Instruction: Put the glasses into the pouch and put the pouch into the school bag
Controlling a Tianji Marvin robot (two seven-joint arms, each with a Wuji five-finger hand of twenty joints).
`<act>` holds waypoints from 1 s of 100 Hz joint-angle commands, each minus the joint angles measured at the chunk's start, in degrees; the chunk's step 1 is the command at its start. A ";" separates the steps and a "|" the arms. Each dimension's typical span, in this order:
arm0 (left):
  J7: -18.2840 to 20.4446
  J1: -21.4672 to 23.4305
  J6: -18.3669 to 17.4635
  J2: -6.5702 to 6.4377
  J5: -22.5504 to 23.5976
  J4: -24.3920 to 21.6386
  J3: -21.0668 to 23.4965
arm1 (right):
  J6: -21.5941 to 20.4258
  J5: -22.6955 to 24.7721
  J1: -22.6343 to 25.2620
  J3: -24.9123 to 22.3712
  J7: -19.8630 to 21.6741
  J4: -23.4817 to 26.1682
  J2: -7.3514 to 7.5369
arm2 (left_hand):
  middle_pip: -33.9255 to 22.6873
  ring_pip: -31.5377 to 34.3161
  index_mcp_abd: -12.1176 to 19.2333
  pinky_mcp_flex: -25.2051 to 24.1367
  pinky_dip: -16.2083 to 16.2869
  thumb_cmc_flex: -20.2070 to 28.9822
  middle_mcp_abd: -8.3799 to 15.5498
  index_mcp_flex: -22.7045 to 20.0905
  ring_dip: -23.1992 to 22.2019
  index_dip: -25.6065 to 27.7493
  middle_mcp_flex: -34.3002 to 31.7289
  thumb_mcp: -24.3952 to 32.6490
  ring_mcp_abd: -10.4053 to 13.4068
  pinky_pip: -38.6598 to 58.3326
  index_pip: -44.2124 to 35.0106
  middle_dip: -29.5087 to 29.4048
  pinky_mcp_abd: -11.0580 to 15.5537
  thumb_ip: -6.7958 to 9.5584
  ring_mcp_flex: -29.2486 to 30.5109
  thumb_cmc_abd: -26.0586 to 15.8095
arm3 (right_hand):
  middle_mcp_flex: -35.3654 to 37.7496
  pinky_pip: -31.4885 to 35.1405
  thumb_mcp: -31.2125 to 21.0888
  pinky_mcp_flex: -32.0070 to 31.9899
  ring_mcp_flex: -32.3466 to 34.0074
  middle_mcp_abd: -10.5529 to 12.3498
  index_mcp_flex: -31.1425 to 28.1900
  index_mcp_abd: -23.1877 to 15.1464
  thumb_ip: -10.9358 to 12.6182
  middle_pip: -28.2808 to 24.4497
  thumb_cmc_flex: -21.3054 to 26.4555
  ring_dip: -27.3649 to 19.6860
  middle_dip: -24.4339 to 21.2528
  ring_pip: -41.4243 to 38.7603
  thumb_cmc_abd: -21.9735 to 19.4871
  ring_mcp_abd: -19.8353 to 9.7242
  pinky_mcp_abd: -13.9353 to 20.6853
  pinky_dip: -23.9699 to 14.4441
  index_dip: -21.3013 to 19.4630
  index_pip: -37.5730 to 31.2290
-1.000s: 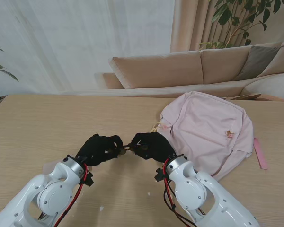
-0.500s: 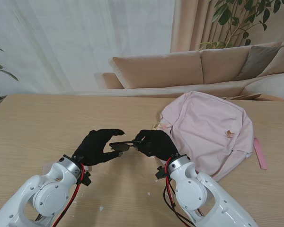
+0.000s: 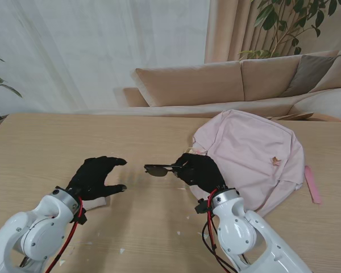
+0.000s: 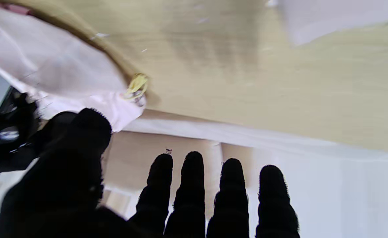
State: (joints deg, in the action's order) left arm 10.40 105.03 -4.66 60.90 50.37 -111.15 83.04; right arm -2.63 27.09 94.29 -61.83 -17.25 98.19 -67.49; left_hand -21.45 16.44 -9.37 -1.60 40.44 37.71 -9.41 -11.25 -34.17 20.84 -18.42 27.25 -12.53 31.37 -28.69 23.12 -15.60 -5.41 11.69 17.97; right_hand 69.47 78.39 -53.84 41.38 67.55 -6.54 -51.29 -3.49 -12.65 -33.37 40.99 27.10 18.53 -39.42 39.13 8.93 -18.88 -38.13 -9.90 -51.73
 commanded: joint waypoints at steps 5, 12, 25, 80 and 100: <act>1.20 2.12 1.31 -0.59 2.69 1.11 1.77 | -0.51 -0.51 0.97 -0.38 0.26 0.20 -0.33 | 1.39 -1.58 1.29 0.08 0.59 -0.69 1.71 2.96 1.04 -0.24 2.05 -1.38 1.58 -1.57 1.69 -0.75 1.78 1.27 -2.00 -1.82 | 2.85 1.76 -3.66 0.13 2.24 -0.90 -4.91 -3.39 -0.84 -1.21 3.56 1.41 0.67 -0.72 -1.99 0.54 -0.77 0.63 -2.67 -6.01; 0.88 2.97 2.65 -0.57 4.42 1.82 2.59 | -0.77 -0.94 1.23 -0.54 -0.09 0.16 -0.44 | 1.42 -2.08 1.38 0.22 0.74 -0.46 1.68 2.87 1.16 -0.19 2.04 -1.76 1.62 -2.11 1.85 -0.71 1.71 1.37 -2.12 -1.88 | 2.86 1.72 -3.69 -0.06 2.17 -0.97 -4.93 -3.34 -0.82 -1.19 3.64 1.42 0.67 -0.67 -1.95 0.58 -0.82 0.63 -2.66 -6.01; 1.22 3.93 4.91 -0.67 7.24 3.38 3.52 | -1.18 -1.16 1.58 -0.79 -0.20 0.12 -0.46 | 1.82 -3.16 1.53 0.58 1.50 -0.27 1.72 2.97 1.21 0.53 2.01 -2.95 1.89 -3.67 1.54 -0.75 1.96 1.53 -2.04 -2.13 | 2.84 1.80 -3.62 -0.10 2.14 -1.03 -4.92 -3.37 -0.83 -1.14 3.62 1.46 0.67 -0.62 -2.02 0.62 -0.79 0.59 -2.64 -5.98; 1.36 -0.88 4.02 -1.70 12.22 14.14 0.62 | -1.15 -1.40 1.77 -0.63 -0.36 0.21 -0.51 | 15.21 -10.67 0.16 -0.18 -1.94 -22.89 5.48 3.64 7.36 -5.42 10.10 20.20 5.81 -20.76 28.91 -5.74 6.50 -5.19 -8.69 12.19 | 2.86 1.88 -3.65 -0.30 1.95 -1.25 -4.99 -2.96 -0.77 -1.19 3.85 1.68 0.76 -0.82 -1.90 0.96 -1.08 0.49 -2.66 -6.02; 1.19 -2.24 5.82 -1.74 11.52 16.51 -1.22 | -1.06 -1.41 1.75 -0.57 -0.17 0.17 -0.48 | 14.28 -9.93 0.23 -0.26 -1.16 -21.49 5.32 3.04 5.88 0.14 9.79 17.43 6.17 -20.40 24.14 -3.39 6.29 -4.67 -8.32 10.94 | 2.86 1.88 -3.70 -0.30 1.94 -1.29 -5.05 -2.95 -0.77 -1.17 3.88 1.71 0.78 -0.86 -1.91 0.93 -1.06 0.48 -2.68 -6.06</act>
State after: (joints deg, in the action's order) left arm 10.68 102.79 0.67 58.82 62.35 -95.37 82.20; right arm -3.72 25.71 95.72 -62.65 -18.34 98.17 -67.75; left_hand -7.36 6.32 -9.46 -1.07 39.08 17.80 -4.83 -10.36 -27.32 19.69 -10.32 45.35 -7.55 11.81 -2.89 18.91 -9.76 -8.88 5.02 28.58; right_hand 69.47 78.86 -53.84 41.31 67.55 -6.88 -51.37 -3.47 -12.66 -33.37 40.99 27.67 18.59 -39.50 39.14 9.49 -18.92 -38.13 -10.02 -51.74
